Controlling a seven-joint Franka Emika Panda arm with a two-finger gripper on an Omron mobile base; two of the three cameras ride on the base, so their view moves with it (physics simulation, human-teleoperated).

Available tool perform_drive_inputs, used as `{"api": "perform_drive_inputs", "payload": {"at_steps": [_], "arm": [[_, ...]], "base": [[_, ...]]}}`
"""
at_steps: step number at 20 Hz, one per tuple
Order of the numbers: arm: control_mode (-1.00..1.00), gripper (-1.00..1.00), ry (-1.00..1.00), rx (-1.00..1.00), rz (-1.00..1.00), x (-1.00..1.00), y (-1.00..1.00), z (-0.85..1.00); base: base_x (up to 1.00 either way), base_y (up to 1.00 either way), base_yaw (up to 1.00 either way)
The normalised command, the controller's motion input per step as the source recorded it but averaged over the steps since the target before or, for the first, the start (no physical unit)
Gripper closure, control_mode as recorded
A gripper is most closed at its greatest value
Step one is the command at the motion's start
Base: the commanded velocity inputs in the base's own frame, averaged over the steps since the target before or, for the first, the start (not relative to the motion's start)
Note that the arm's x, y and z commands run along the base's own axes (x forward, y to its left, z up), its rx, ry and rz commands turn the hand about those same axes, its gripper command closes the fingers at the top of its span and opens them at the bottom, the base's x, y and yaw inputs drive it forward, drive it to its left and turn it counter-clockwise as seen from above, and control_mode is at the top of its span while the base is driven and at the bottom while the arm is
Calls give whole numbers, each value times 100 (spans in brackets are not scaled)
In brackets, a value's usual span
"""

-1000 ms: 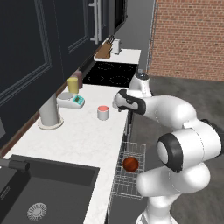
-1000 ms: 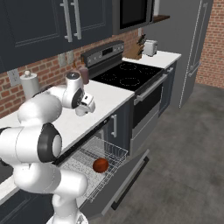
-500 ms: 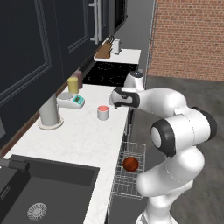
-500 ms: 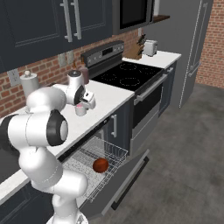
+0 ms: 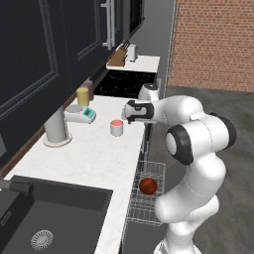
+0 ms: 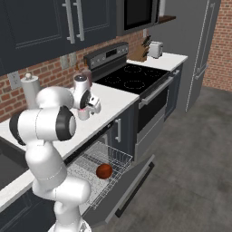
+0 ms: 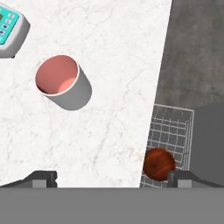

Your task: Pick up the cup and bowl from the counter, place them in the dishwasher, and close the dishwasher door.

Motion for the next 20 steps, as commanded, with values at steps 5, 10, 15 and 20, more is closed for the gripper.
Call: {"api": "perform_drive_inputs", "payload": {"at_steps": [5, 10, 15, 20], "arm": [[-100, -100, 0, 0, 0, 29, 4, -17], [-100, -100, 0, 0, 0, 30, 7, -12], [-100, -100, 0, 0, 0, 32, 7, -12], [-100, -100, 1, 0, 0, 34, 7, -13]], "base": [[0, 0, 0], [0, 0, 0], [0, 0, 0], [0, 0, 0]]}}
